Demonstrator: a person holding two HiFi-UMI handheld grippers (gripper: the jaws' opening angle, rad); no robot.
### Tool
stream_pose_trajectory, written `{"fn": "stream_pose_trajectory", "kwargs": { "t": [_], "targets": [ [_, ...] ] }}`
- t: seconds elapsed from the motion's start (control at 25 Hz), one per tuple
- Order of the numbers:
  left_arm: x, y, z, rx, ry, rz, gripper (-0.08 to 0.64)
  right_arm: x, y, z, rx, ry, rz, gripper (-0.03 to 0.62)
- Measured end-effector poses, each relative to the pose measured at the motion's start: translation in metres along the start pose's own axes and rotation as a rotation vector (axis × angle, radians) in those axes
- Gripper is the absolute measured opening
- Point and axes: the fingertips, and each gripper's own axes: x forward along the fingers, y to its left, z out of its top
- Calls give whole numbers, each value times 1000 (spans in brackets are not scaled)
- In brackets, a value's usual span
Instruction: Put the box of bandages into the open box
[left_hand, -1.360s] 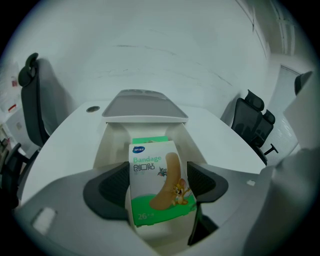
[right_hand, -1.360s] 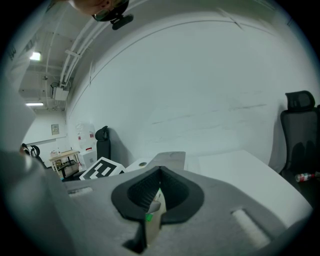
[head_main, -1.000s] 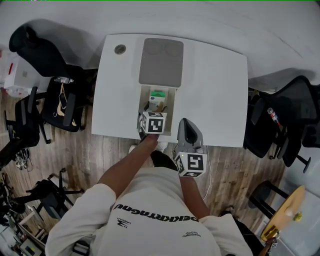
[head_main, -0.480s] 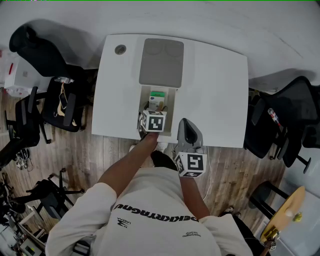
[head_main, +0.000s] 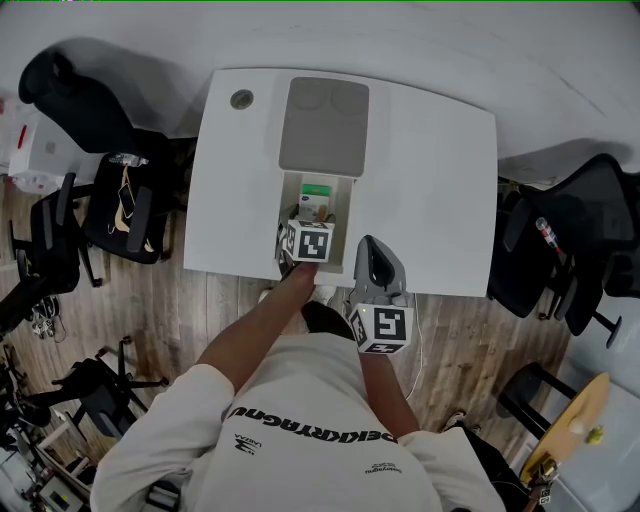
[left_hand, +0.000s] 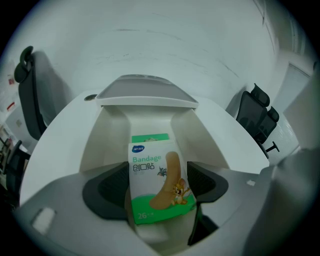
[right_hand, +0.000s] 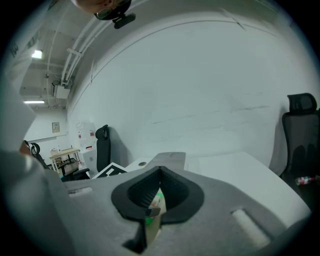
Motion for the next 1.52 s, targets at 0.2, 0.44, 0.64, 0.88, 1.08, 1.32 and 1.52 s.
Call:
{"fn": "stream_pose_trajectory", "kwargs": {
  "t": [0.2, 0.44, 0.64, 0.88, 1.08, 1.32, 1.52],
  "targets": [
    [2, -1, 0, -1, 11, 3, 368, 0, -2, 0, -6, 1, -2, -2],
    [2, 0, 0, -3, 11, -4, 368, 1, 1, 1, -8, 1, 1, -2],
    [3, -2, 1, -5, 16, -25, 383, 0, 1, 0, -5, 1, 0, -2],
    [2, -4, 1, -34, 17, -51, 394, -4, 2, -1, -7, 5, 4, -2],
    [-4, -12, 6, -90, 8, -115, 411, -8, 4, 2, -4, -2, 2, -3],
    [-13, -11, 8, -100, -5, -126, 420, -11, 7, 4, -10, -9, 1, -2],
    [-34, -12, 18, -103, -44, -133, 417, -14, 11, 8, -15, -18, 0, -2]
  ]
}}
